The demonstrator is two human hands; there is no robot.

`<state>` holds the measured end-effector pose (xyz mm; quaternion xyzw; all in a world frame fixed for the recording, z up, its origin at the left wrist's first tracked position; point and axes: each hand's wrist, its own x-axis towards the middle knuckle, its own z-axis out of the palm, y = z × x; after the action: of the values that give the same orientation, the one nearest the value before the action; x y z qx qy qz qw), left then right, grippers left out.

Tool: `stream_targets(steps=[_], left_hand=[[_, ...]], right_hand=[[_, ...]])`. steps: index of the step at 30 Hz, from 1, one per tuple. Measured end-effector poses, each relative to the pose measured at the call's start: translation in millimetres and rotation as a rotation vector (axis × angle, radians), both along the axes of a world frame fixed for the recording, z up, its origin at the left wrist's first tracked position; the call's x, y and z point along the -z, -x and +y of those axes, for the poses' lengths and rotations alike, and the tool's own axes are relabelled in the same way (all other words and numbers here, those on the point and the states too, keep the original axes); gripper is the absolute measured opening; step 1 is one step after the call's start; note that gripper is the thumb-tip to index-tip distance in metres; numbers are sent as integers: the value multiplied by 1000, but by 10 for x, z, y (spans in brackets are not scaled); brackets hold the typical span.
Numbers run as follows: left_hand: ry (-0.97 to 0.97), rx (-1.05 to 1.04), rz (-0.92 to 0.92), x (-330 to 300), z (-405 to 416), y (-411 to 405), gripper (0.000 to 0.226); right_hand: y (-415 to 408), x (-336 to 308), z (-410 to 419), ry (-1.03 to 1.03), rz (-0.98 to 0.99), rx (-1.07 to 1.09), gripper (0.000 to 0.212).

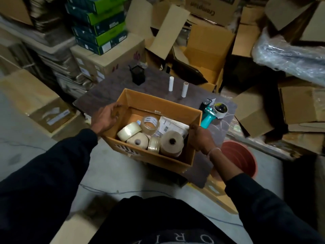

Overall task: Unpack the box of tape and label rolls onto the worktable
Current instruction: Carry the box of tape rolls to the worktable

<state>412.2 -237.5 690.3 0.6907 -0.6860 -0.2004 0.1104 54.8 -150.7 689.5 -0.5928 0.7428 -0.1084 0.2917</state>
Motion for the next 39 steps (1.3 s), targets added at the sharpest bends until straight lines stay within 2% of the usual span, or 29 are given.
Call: stream_targets(steps=[6,13,17,19,21,25,29,35,37,39], left_hand=[[10,67,51,55,-631,-253,57],[-69,200,177,183,-1358,-446,57],[-143,272,211,342,-1621,-552,63],[-164,318,226,401,-1684,-557,66],[-160,349,234,424,-1744,-559,67],[-146,396,222,493,-1911,-619,68],[-65,444,132,487,-1859,-616,65],[48,445,92,504,-1843,-596,61],[51,449,82,492,-1816,-575,60],[56,453,96,489,-1817,-564,58]], right_hand=[[-263,-8,-513,-54,67,59,38],[-585,-31,-925,-118,147,167,42],[-690,10,-1038,-139,183,236,33],[-708,38,-1050,-151,179,279,38],[-737,58,-1037,-157,167,326,43],[-832,111,-962,-170,134,410,37],[-894,16,-987,-192,99,472,43],[-1023,-131,-1020,-285,205,401,50],[-1074,-197,-1037,-330,304,302,47],[-1089,-226,-1080,-232,446,243,43]])
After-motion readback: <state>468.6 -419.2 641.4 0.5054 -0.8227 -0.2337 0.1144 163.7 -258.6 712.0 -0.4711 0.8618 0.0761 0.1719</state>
